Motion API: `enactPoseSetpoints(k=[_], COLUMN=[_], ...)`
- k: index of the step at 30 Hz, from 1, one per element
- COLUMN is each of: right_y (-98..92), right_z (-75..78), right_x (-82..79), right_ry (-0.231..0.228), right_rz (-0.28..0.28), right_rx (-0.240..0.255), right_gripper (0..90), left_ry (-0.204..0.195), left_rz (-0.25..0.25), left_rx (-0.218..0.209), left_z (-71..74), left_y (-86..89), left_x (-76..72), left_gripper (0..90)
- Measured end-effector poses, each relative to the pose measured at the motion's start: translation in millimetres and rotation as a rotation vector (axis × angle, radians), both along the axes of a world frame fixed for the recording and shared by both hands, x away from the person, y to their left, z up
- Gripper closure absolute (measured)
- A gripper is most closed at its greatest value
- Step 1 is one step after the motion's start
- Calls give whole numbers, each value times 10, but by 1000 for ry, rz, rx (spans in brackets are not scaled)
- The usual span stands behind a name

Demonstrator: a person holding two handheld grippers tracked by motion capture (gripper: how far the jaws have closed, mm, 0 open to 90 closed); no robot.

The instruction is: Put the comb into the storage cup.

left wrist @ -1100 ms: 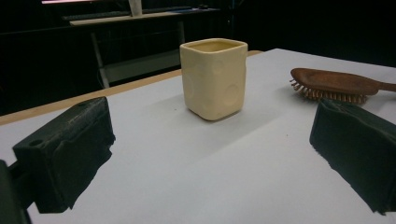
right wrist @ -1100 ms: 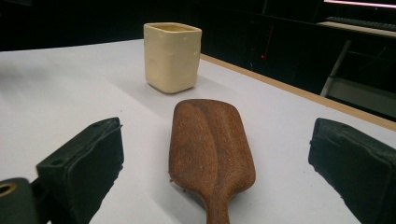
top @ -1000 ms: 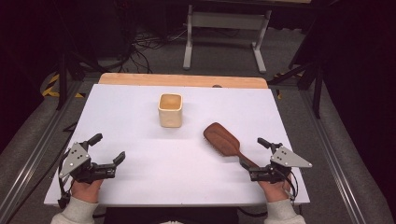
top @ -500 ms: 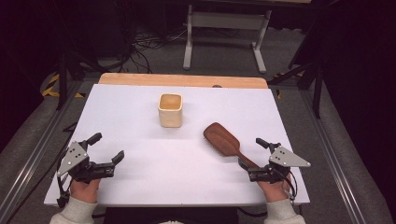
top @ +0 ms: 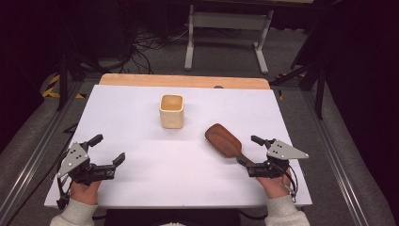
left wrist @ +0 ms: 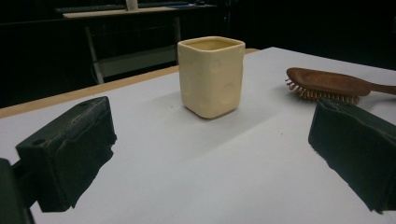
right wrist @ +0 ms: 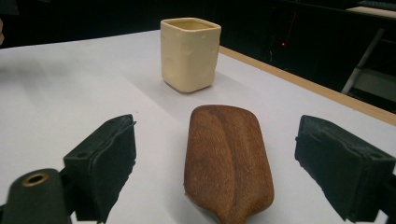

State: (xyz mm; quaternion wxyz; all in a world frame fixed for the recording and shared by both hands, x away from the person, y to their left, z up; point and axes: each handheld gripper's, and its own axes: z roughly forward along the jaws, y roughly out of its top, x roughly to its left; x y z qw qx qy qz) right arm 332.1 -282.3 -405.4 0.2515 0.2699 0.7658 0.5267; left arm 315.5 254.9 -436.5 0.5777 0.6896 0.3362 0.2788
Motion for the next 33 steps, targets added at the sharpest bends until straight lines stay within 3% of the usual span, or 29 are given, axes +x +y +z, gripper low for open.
enactPoseSetpoints(k=[12, 17, 20, 24, 28, 33], right_y=[149, 188, 197, 247, 291, 334], right_z=[181, 233, 241, 261, 280, 286], right_x=[233, 365, 394, 482, 530, 576], right_ry=[53, 115, 129, 179, 228, 279], right_rz=[11, 7, 4, 5, -1, -4], right_rx=[-61, -98, -116, -181, -257, -324], right_gripper=[116, 85, 76, 34, 28, 27], left_ry=[10, 10, 10, 9, -9, -5], left_rz=[2, 5, 4, 4, -1, -3], left_rx=[4, 6, 8, 9, 36, 31], left_z=[-4, -2, -1, -1, 19, 26], left_y=[1, -1, -1, -1, 2, 15], left_x=[6, 3, 2, 4, 2, 3], left_gripper=[15, 15, 15, 14, 14, 14])
